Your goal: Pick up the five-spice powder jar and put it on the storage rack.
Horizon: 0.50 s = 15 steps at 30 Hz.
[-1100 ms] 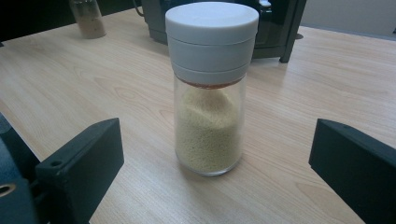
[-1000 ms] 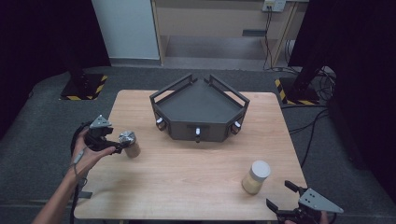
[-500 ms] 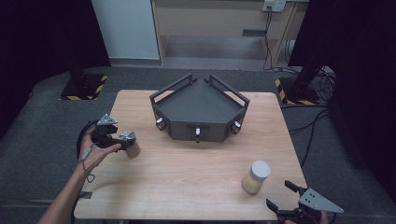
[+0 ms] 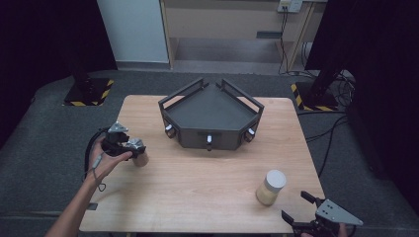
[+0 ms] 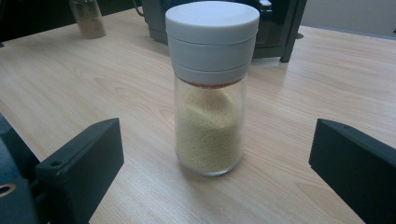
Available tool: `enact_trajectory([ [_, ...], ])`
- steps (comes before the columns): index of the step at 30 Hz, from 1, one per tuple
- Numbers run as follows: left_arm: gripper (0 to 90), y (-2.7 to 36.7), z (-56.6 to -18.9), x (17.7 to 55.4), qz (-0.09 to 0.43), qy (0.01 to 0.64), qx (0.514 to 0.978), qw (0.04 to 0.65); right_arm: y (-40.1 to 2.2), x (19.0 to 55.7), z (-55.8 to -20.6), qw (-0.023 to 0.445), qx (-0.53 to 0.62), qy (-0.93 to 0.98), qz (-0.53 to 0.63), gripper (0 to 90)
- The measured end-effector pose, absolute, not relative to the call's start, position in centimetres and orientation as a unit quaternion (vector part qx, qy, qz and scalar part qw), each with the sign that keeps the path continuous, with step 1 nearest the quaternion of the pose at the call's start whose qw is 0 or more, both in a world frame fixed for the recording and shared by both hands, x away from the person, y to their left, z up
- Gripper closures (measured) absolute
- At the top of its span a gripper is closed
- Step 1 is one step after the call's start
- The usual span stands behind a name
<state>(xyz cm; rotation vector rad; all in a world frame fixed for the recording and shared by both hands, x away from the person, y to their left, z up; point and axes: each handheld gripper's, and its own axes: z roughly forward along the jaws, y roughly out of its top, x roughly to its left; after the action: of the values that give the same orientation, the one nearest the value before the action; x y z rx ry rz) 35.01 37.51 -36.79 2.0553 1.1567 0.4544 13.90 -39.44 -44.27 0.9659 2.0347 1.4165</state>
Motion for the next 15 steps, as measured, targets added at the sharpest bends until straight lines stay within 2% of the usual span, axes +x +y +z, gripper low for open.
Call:
enact_trajectory([
  [2,18.1,37.38,-36.96,34.90,0.181,0.445,0.799,0.360,-39.42,13.90,-44.27,0.238,0.353,0.743,0.517,3.7],
  [3,18.1,37.34,-37.00,34.77,0.186,0.443,0.799,0.361,-39.42,13.90,-44.27,0.238,0.353,0.743,0.517,3.7],
  [7,33.3,37.42,-37.02,34.72,0.184,0.433,0.802,0.368,-39.40,13.93,-44.28,0.238,0.353,0.743,0.516,3.8],
  [15,33.8,37.39,-36.88,34.71,0.186,0.429,0.805,0.365,-39.39,13.93,-44.28,0.238,0.353,0.743,0.516,3.8],
])
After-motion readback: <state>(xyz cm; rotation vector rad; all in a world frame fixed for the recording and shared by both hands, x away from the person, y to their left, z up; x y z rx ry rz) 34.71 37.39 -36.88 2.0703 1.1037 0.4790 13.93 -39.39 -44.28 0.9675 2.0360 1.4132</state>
